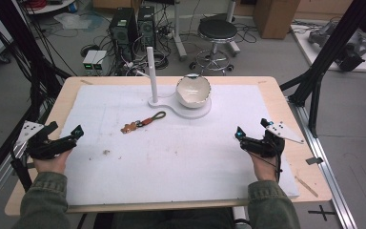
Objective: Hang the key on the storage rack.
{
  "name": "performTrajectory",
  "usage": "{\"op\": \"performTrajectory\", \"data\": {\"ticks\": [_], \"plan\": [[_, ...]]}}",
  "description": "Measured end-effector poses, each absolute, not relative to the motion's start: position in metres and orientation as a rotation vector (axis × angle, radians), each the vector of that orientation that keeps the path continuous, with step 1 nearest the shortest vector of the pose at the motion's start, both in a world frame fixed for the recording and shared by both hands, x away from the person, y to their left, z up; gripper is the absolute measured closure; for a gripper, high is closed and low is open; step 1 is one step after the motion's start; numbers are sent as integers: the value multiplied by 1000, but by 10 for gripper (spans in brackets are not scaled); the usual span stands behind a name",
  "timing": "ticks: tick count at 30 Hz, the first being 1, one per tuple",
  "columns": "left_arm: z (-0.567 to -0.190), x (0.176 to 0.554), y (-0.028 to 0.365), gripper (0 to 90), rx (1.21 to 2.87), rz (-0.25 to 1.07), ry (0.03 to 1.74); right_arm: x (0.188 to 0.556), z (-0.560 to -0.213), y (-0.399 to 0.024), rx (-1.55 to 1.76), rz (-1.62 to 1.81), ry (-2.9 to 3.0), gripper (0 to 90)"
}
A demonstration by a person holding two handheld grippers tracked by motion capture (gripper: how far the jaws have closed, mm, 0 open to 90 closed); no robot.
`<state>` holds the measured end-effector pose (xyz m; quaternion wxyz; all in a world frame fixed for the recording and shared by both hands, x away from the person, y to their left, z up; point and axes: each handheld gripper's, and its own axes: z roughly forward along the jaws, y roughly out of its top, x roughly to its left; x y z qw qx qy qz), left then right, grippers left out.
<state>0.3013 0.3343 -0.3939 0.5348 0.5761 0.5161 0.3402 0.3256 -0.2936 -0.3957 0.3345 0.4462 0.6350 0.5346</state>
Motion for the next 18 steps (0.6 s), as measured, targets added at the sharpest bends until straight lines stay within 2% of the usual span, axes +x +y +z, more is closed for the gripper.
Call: {"op": "performTrajectory", "data": {"ticks": [18], "plan": [[-392, 302, 332, 26, 1385, 763, 1236, 325, -397, -292, 1148, 1377, 1663, 5]]}}
